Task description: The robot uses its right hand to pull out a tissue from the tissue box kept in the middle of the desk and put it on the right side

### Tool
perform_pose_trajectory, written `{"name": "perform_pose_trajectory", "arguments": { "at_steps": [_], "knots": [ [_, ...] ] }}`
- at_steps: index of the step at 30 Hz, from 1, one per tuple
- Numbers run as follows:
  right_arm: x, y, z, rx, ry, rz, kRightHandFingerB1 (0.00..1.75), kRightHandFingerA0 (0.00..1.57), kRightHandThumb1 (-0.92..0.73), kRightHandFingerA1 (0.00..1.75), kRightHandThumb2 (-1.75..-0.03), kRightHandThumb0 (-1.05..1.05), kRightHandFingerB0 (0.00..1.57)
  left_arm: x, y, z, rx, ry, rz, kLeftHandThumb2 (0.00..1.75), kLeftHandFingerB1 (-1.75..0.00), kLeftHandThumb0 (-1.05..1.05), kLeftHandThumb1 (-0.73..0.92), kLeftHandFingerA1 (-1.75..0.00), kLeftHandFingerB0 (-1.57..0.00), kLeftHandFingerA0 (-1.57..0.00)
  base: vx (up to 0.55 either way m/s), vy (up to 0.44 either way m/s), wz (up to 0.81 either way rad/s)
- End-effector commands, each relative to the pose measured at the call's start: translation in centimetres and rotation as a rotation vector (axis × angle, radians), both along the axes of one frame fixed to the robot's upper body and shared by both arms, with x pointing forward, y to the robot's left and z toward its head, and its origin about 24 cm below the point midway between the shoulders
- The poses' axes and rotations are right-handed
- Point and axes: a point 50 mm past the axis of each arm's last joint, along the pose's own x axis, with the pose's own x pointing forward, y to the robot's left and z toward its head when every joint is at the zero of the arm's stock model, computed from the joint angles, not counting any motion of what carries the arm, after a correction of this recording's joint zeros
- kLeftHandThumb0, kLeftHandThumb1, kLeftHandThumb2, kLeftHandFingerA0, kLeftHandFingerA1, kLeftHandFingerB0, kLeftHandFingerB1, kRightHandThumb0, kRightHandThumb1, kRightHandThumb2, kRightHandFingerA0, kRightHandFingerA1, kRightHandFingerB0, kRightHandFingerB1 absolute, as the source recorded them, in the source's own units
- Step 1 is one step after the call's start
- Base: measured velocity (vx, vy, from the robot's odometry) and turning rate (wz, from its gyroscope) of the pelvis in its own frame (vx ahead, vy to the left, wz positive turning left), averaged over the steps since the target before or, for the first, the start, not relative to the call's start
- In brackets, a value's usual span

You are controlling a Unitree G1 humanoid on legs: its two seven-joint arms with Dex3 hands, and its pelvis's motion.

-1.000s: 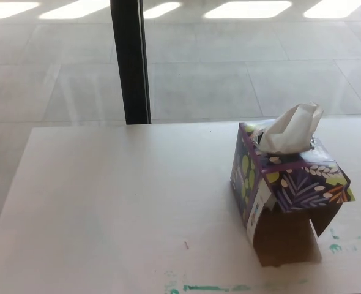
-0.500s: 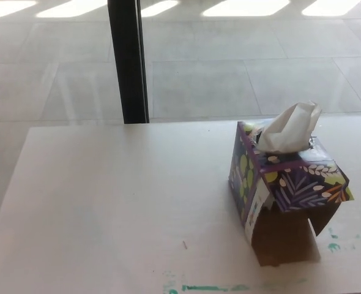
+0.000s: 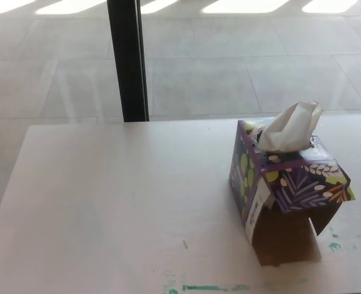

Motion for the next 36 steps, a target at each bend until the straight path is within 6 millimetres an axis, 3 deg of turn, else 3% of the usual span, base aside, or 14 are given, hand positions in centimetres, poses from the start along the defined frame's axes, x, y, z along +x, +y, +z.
{"name": "perform_pose_trajectory", "arguments": {
  "at_steps": [1, 2, 3, 4, 6, 7, 8, 10, 11, 12, 14, 15, 25, 36],
  "knots": [
    [2.7, 3.9, 6.3, -0.214, 0.045, 0.081, 0.31, 0.56, -0.75, 0.94, -0.63, -0.72, 0.25, -0.5, 0.5, 0.5, 0.023, -0.033, 0.006, 0.77, -0.43, -0.96, 0.92, -0.63, -0.46, -0.65, 0.0, 0.0, 0.0],
    [3.0, 4.5, 6.8, -0.247, 0.039, 0.09, 0.46, 0.47, -0.62, 0.75, -0.98, -0.79, 0.19, -0.5, 0.5, 0.5, 0.017, -0.038, 0.011, 0.79, -0.42, -0.96, 0.92, -0.61, -0.43, -0.61, 0.0, 0.0, 0.0],
    [3.3, 5.1, 7.3, -0.28, 0.031, 0.101, 0.46, 0.47, -0.62, 0.75, -0.98, -0.79, 0.19, -0.5, 0.5, 0.6, 0.01, -0.045, 0.017, 0.79, -0.42, -0.96, 0.92, -0.61, -0.43, -0.61, 0.0, 0.0, 0.0],
    [3.6, 5.8, 7.7, -0.316, 0.033, 0.125, 0.45, 0.45, -0.63, 0.68, -0.98, -0.8, 0.17, -0.5, 0.6, 0.6, 0.013, -0.041, 0.016, 1.19, -0.53, -0.9, 0.75, -0.66, -0.42, -0.59, 0.0, 0.0, 0.0],
    [4.0, 6.9, 8.3, -0.372, 0.037, 0.16, 0.45, 0.45, -0.63, 0.68, -0.98, -0.8, 0.17, -0.5, 0.6, 0.6, 0.015, -0.037, 0.015, 1.19, -0.53, -0.9, 0.75, -0.66, -0.42, -0.59, 0.0, 0.0, 0.0],
    [4.1, 7.6, 8.5, -0.424, 0.045, 0.167, 0.32, 0.46, -0.76, 0.63, -0.64, -0.73, 0.24, -0.5, 0.6, 0.6, 0.016, -0.036, 0.012, 1.2, -0.53, -0.91, 0.76, -0.67, -0.43, -0.6, 0.0, 0.0, 0.0],
    [4.3, 8.2, 8.7, -0.462, 0.048, 0.183, 0.32, 0.45, -0.76, 0.62, -0.63, -0.72, 0.24, -0.4, 0.6, 0.7, 0.02, -0.035, 0.008, 0.77, -0.44, -0.96, 0.92, -0.63, -0.48, -0.64, 0.0, 0.0, 0.0],
    [4.6, 8.9, 8.7, -0.49, 0.058, 0.202, 0.31, 0.43, -0.75, 0.6, -0.63, -0.72, 0.24, -0.4, 0.6, 0.7, 0.023, -0.031, 0.003, 0.8, -0.46, -0.99, 0.92, -0.63, -0.5, -0.64, 0.0, 0.0, 0.0],
    [4.9, 9.8, 8.8, -0.536, 0.098, 0.232, 0.44, 0.31, -0.6, 0.59, -0.97, -0.75, 0.15, -0.4, 0.6, 0.7, 0.028, -0.03, 0.001, 0.96, -0.49, -1.02, 0.77, -0.66, -0.45, -0.63, 0.0, 0.0, 0.0],
    [5.1, 10.1, 8.8, -0.551, 0.106, 0.25, 0.44, 0.31, -0.6, 0.59, -0.97, -0.75, 0.15, -0.4, 0.6, 0.7, 0.028, -0.032, 0.004, 0.96, -0.49, -1.02, 0.77, -0.66, -0.45, -0.63, 0.0, 0.0, 0.0],
    [6.0, 11.3, 8.5, -0.607, 0.135, 0.293, 0.44, 0.28, -0.6, 0.57, -0.96, -0.78, 0.17, -0.3, 0.7, 0.8, 0.034, -0.034, -0.008, 0.97, -0.49, -1.03, 0.78, -0.66, -0.44, -0.62, 0.0, 0.0, 0.0],
    [6.2, 11.6, 8.3, -0.626, 0.157, 0.313, 0.3, 0.3, -0.74, 0.49, -0.63, -0.75, 0.23, -0.3, 0.7, 0.8, 0.034, -0.033, -0.005, 0.77, -0.44, -0.96, 0.92, -0.63, -0.48, -0.66, 0.0, 0.0, 0.0],
    [7.4, 15.2, 2.3, -0.849, 0.36, 0.58, 0.31, 0.33, -0.67, 0.49, -0.6, -0.68, 0.3, 1.1, 0.8, 1.3, 0.039, -0.089, -0.058, 0.77, -0.4, -0.98, 0.92, -0.55, -0.48, -0.61, 0.0, 0.0, 0.0],
    [7.1, 15.3, -1.7, -0.996, 0.637, 0.691, 0.3, 0.23, -0.67, 0.48, -0.61, -0.78, 0.23, 1.5, 0.6, 1.5, 0.026, -0.141, -0.092, 0.77, -0.42, -1.0, 0.92, -0.54, -0.47, -0.59, 0.0, 0.0, 0.0]
  ]
}}
